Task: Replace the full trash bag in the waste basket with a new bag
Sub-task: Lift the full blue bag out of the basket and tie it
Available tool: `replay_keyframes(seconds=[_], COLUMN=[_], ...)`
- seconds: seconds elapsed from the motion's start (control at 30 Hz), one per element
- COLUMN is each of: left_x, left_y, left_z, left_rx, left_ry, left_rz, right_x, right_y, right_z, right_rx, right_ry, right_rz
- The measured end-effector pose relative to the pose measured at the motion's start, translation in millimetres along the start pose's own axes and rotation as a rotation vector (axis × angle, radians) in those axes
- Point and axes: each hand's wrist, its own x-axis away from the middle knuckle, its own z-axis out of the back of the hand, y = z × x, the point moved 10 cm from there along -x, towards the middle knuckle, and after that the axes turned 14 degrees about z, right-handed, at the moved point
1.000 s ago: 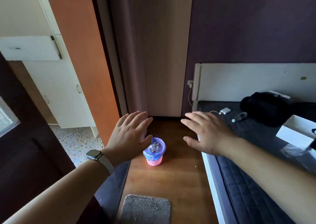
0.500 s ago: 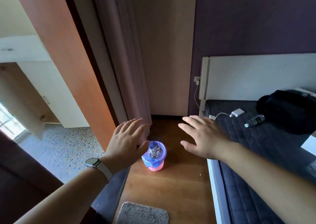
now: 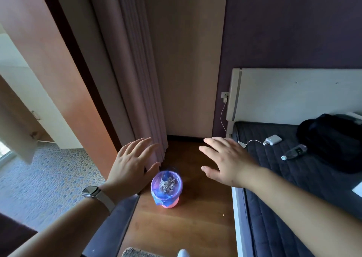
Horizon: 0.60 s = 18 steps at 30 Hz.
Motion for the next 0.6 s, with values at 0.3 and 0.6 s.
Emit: replay_keyframes(seconds=[0.3,0.6], left_x=[-125.5,-238.0], left_y=[-39.2,-96.0], left_z=[-88.3,-119.9], left_rx=[0.097,0.099], left_ry=[-0.032,0.021], left_rz=[0.023,0.0], right_x=[-91.1,-223.3], right_y=[86.7,141.6], right_z=[-66.1,-95.5], right_rx=[0.007,-0.016], right_ry=[-0.085,-0.111], right_rz=[-0.009,0.079])
